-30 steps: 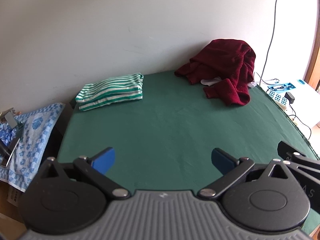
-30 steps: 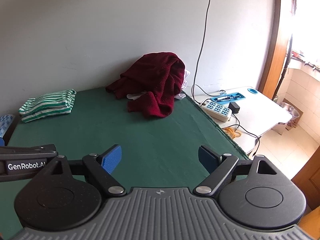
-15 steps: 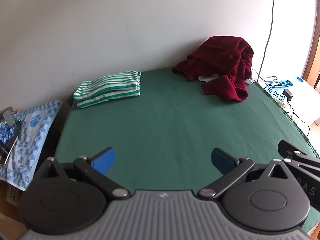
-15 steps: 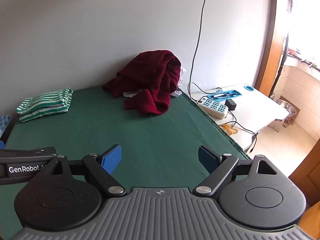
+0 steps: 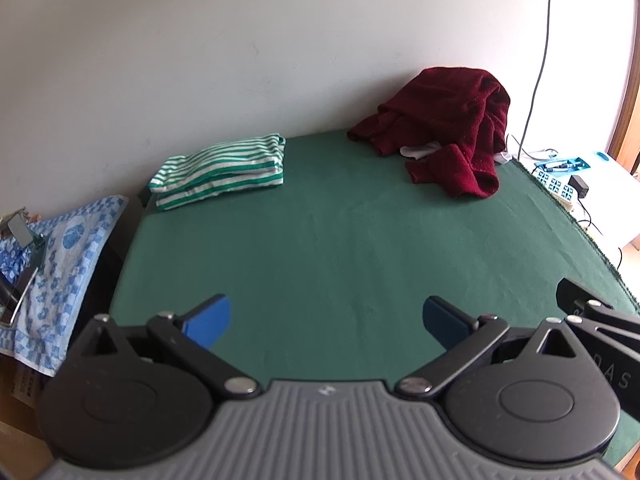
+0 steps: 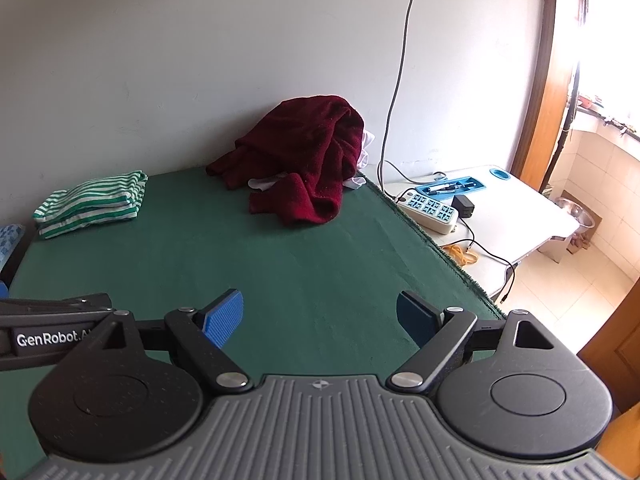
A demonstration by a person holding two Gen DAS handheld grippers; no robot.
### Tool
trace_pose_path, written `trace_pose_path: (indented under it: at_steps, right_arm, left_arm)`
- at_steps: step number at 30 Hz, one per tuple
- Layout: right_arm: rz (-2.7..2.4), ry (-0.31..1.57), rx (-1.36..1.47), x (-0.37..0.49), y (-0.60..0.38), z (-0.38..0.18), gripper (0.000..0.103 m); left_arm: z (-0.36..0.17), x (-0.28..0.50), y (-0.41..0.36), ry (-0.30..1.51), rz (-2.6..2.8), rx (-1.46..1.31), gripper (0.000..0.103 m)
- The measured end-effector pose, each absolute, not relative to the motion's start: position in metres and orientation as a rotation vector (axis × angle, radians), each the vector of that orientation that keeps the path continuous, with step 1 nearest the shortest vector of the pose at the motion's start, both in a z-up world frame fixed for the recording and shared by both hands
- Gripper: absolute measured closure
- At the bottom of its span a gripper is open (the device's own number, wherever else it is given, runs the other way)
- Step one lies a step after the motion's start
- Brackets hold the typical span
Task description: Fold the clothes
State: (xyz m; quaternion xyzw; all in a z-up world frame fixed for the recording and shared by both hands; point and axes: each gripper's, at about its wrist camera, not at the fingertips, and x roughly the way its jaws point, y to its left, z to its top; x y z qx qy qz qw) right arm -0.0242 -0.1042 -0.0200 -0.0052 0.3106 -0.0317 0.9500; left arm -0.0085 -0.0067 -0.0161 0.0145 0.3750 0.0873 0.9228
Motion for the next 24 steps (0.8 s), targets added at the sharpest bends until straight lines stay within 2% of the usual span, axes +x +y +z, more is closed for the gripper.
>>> trace_pose_path:
  at_steps: [9, 12, 16, 24]
  right_arm:
    - [-0.08, 0.661, -0.017, -0.016, -0.1, -0.035, 0.017]
    - [-0.074, 0.664, -0.023, 0.006, -0.103, -0.039, 0.017]
    - [-0.054, 0.648, -0.071, 0.065, -0.11, -0.045, 0.017]
    - [-0.008, 0.596, -0.231, 0.226, -0.107, -0.081, 0.021]
  left_arm:
    - [-0.033, 0.008, -0.003, 0.794, 0.143, 0.067, 0.001]
    - [-0.036, 0.027, -0.002, 0.752, 0.142, 0.105, 0.001]
    - [-0.038, 0.062, -0.003, 0.725, 0.154, 0.148, 0.001]
    - [-0.05, 0.089, 0.001, 0.71, 0.122, 0.016, 0.001]
